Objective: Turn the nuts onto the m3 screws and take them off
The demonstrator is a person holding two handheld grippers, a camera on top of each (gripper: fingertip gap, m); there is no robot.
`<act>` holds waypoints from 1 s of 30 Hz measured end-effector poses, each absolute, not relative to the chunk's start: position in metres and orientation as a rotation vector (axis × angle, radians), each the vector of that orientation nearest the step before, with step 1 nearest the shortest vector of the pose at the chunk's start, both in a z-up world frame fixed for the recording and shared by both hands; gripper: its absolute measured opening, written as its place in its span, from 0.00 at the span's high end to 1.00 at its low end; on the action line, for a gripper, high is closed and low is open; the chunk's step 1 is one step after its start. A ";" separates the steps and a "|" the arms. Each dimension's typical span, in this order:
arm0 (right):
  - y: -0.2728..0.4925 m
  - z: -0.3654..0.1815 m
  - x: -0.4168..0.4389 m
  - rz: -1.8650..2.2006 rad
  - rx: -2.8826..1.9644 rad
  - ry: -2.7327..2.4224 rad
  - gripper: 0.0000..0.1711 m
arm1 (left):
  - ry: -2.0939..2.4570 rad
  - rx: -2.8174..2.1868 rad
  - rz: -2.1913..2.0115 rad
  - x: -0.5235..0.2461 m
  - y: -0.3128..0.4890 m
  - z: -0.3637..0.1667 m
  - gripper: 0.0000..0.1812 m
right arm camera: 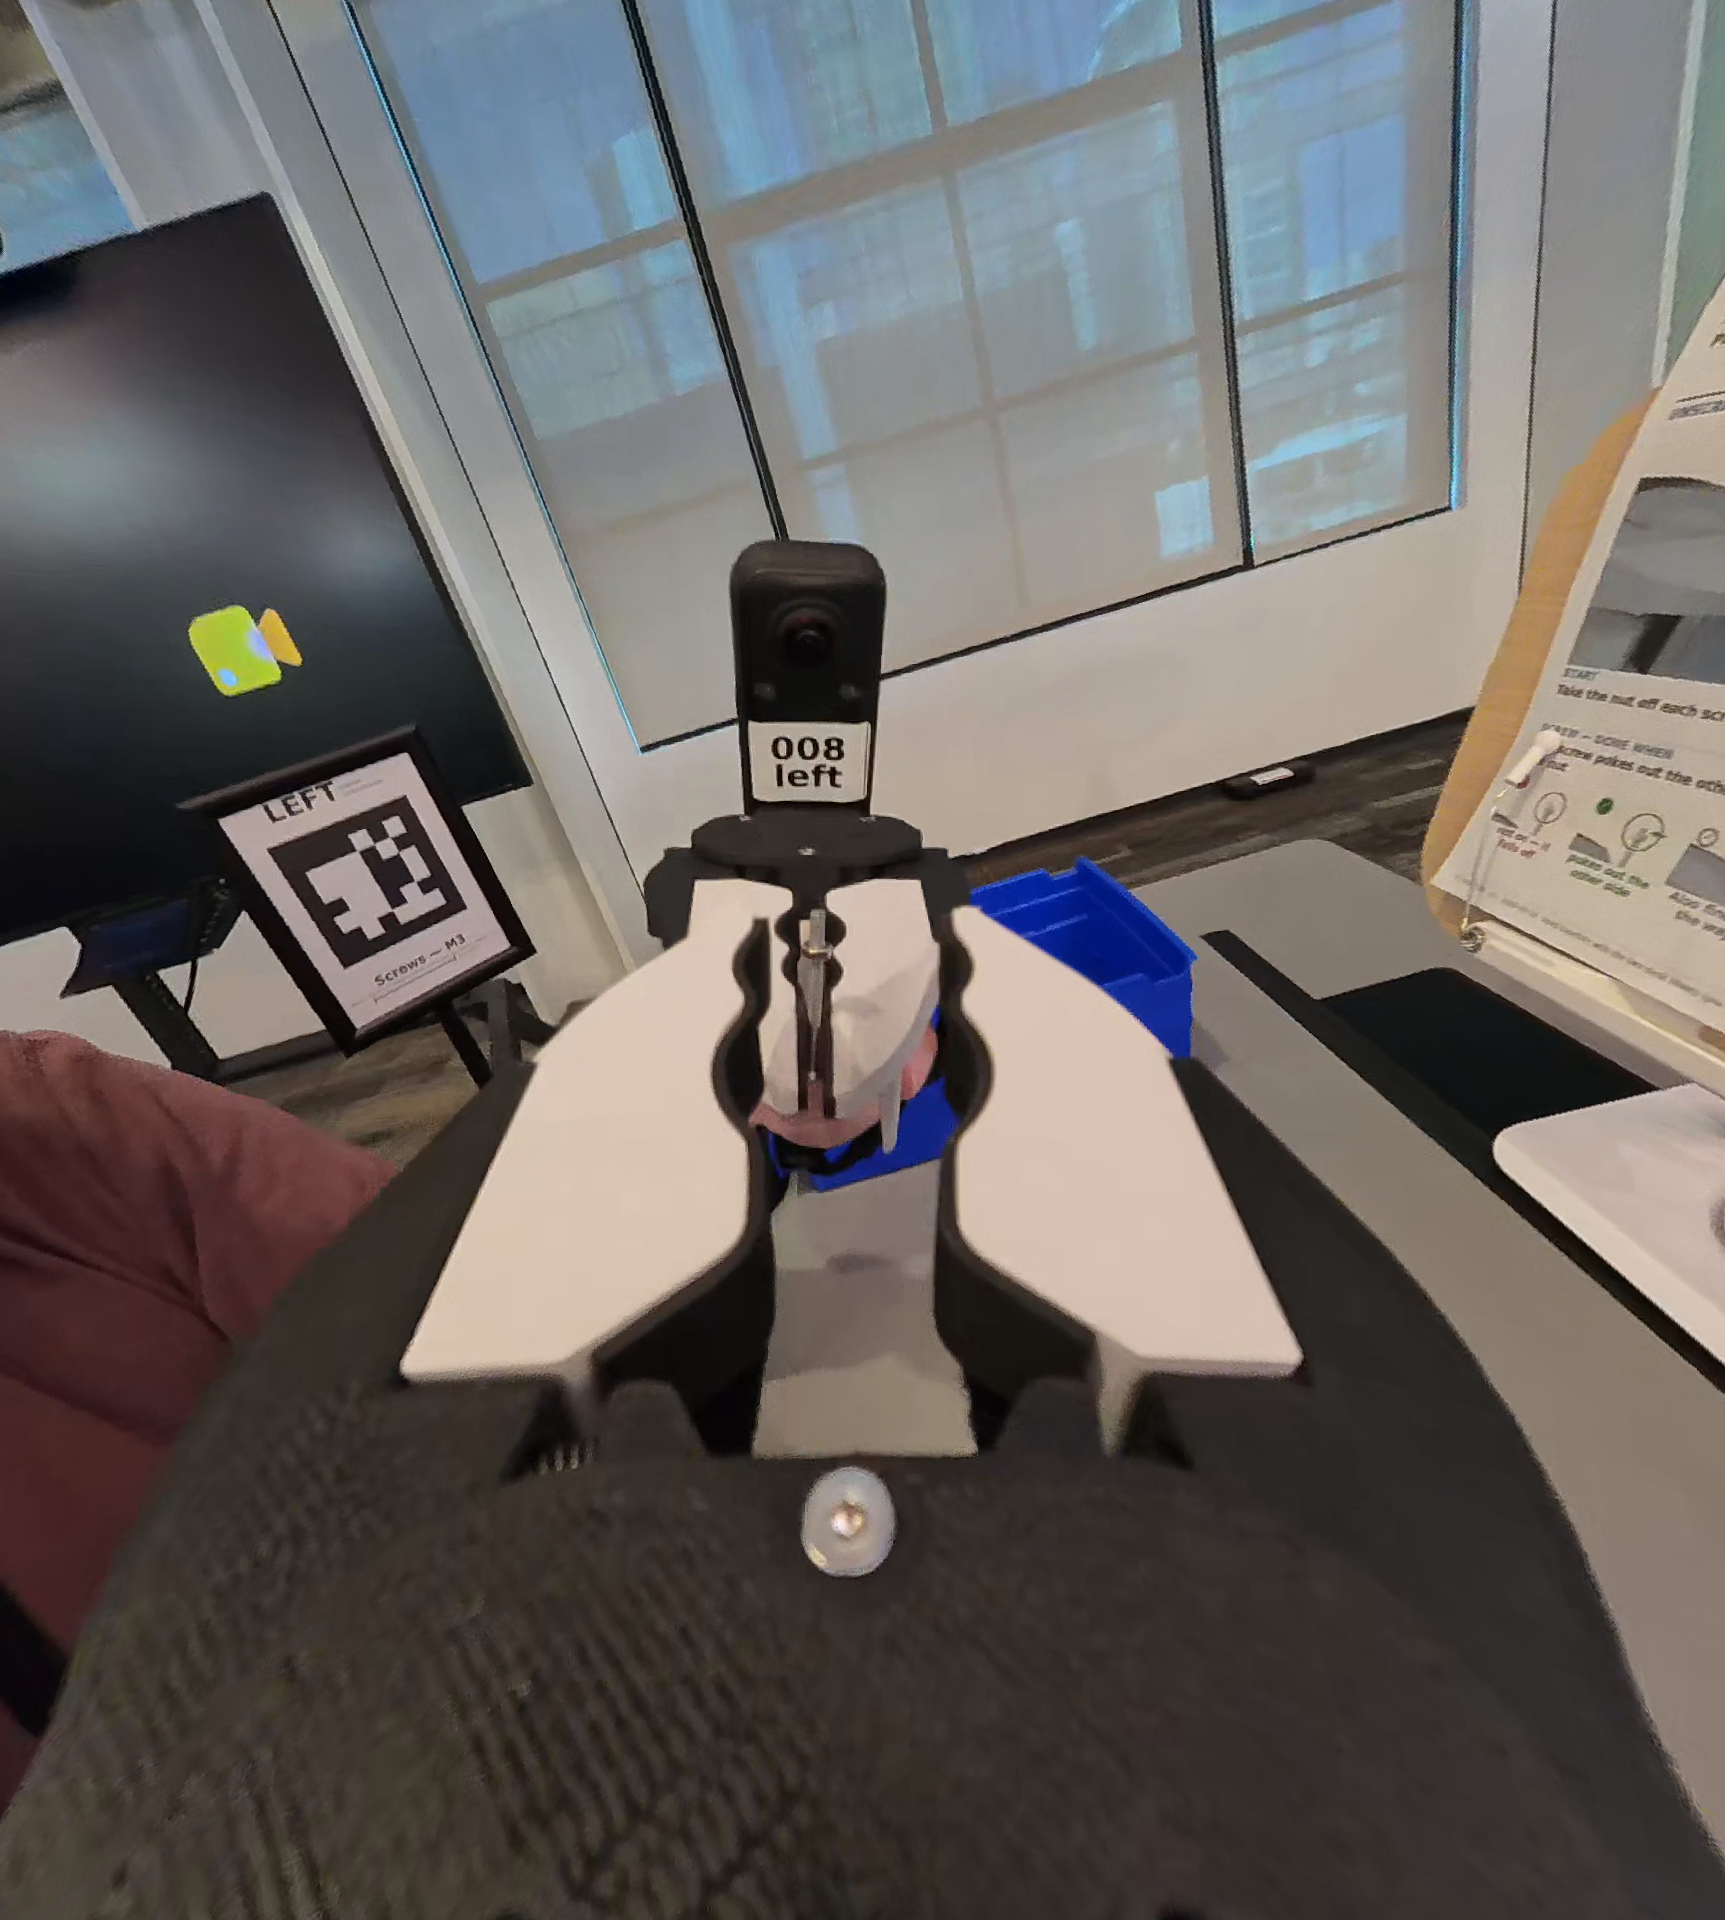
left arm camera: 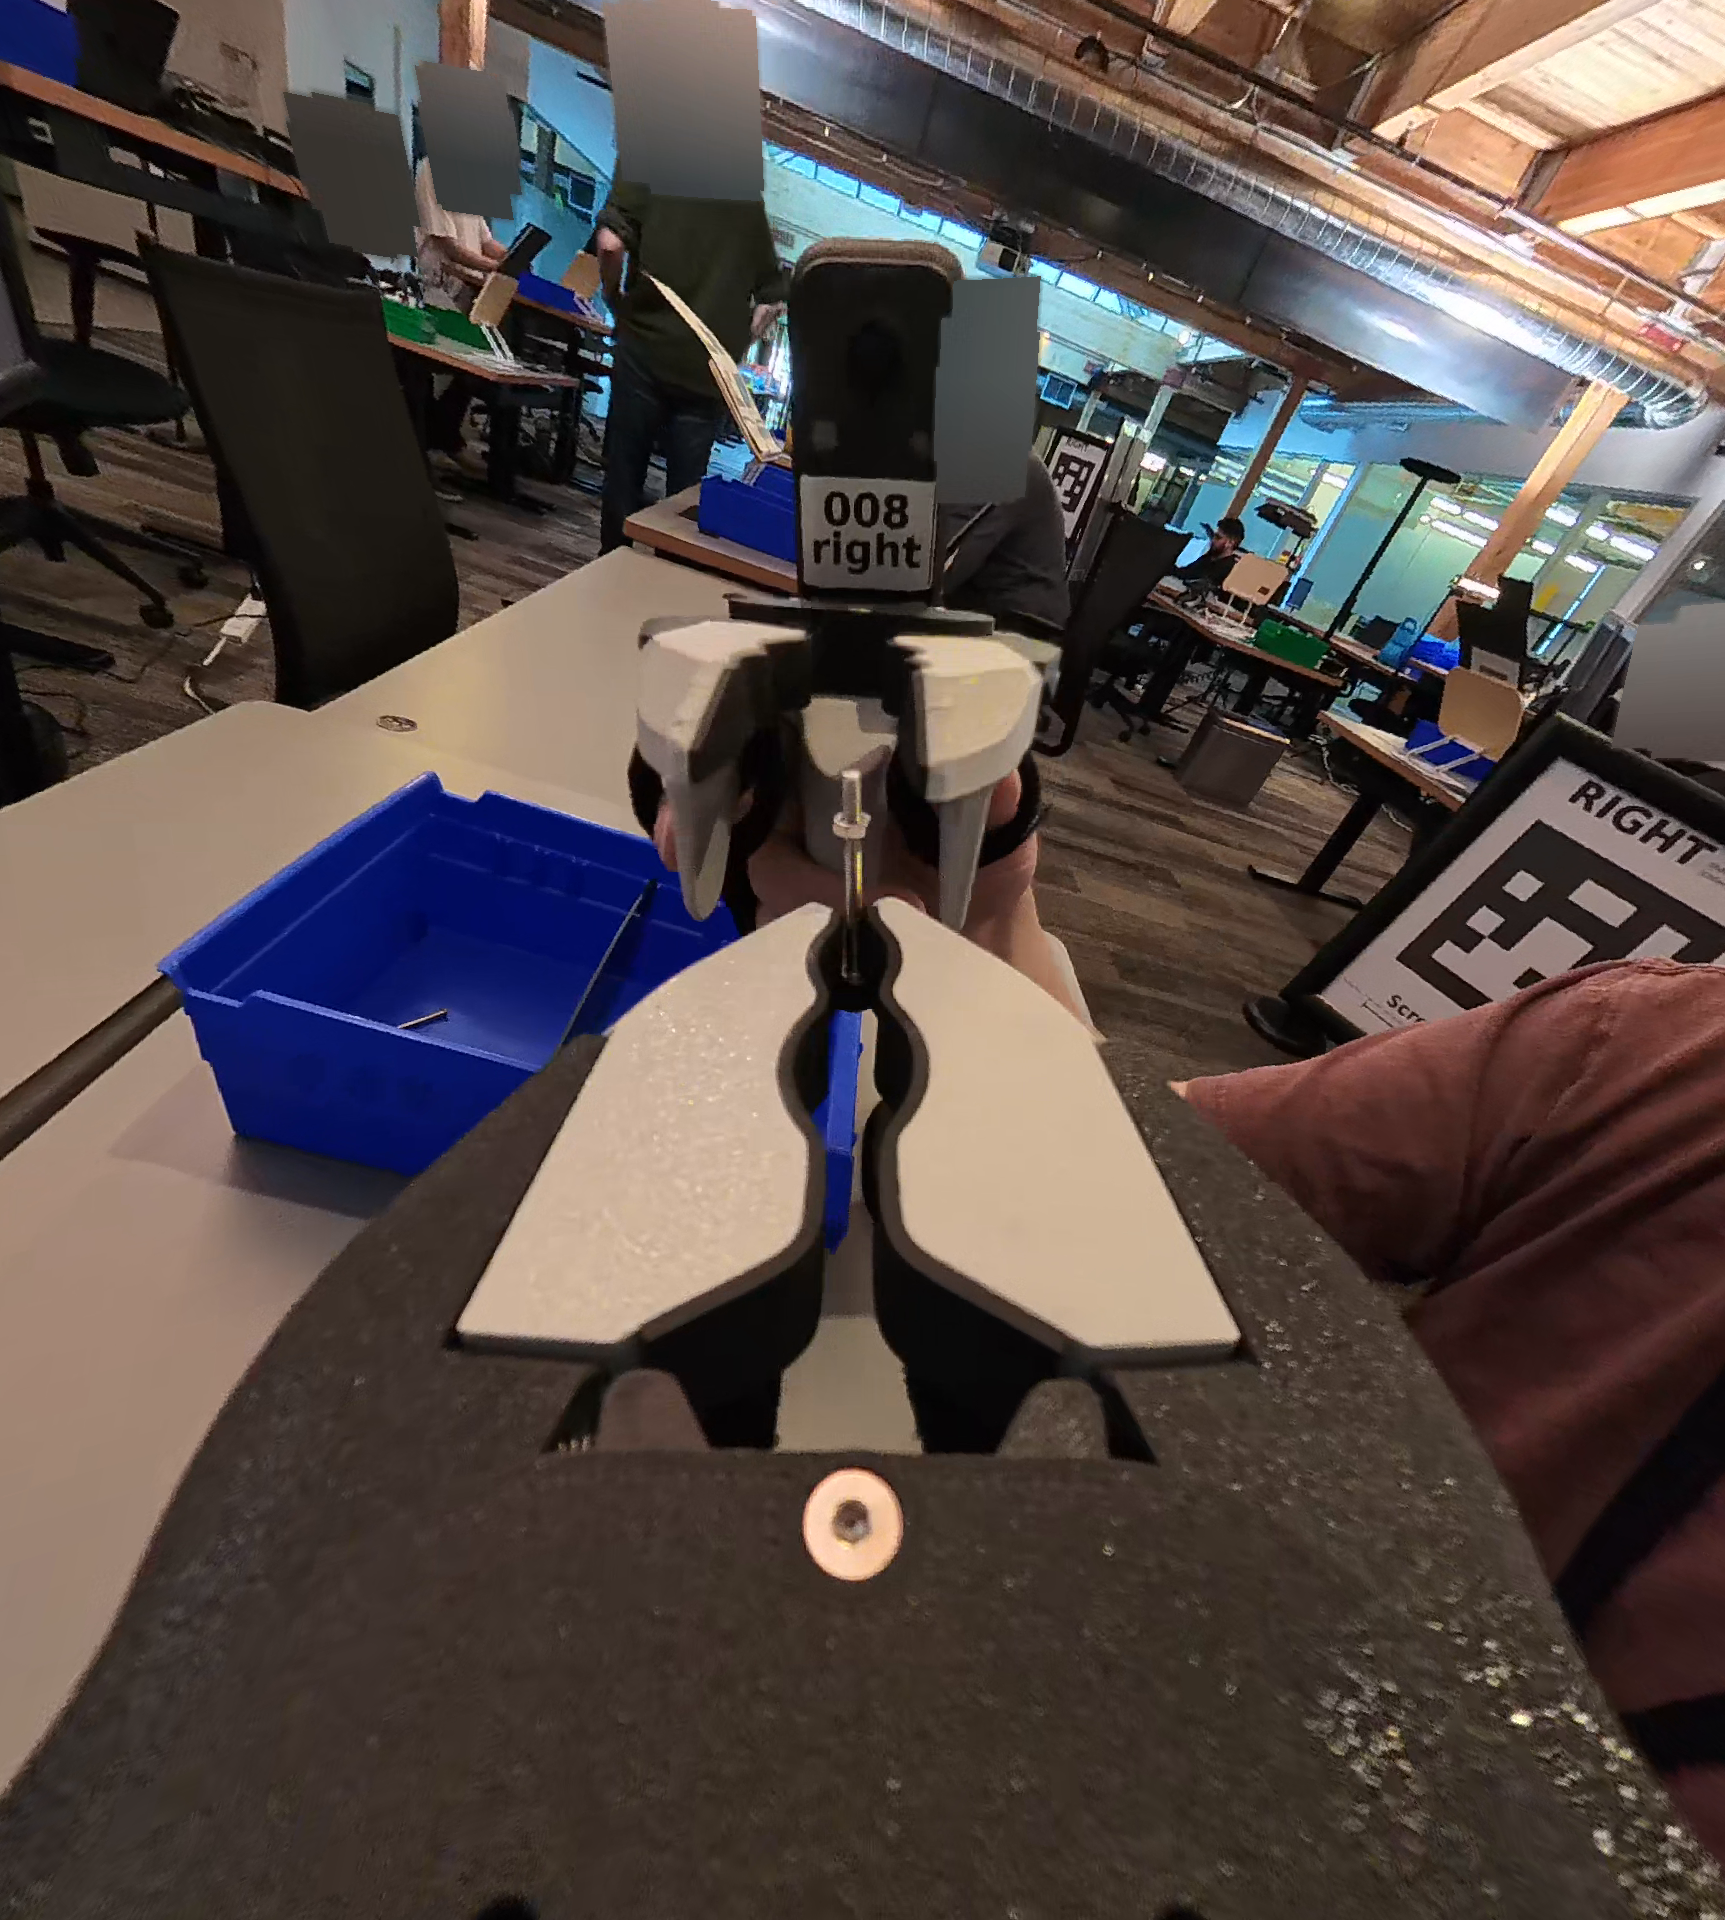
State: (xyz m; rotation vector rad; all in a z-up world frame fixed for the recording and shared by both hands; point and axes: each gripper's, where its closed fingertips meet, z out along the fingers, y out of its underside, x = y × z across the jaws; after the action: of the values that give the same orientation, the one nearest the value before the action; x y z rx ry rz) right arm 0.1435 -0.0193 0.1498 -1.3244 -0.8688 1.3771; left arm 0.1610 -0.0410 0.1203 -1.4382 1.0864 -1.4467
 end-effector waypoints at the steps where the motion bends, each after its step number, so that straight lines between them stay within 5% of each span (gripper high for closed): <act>1: -0.021 0.149 0.141 1.373 -1.323 -0.881 0.81 | 1.093 -1.440 -1.433 0.161 -0.041 0.120 0.99; 30: -0.037 0.155 0.142 1.394 -1.227 -0.978 0.83 | 1.182 -1.398 -1.368 0.160 -0.055 0.123 0.99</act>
State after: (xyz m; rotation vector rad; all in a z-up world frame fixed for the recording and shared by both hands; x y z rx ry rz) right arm 0.1419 -0.0369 0.1549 -1.2273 -0.9783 1.3940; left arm 0.1599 -0.0547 0.1228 -1.3983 1.1818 -1.3680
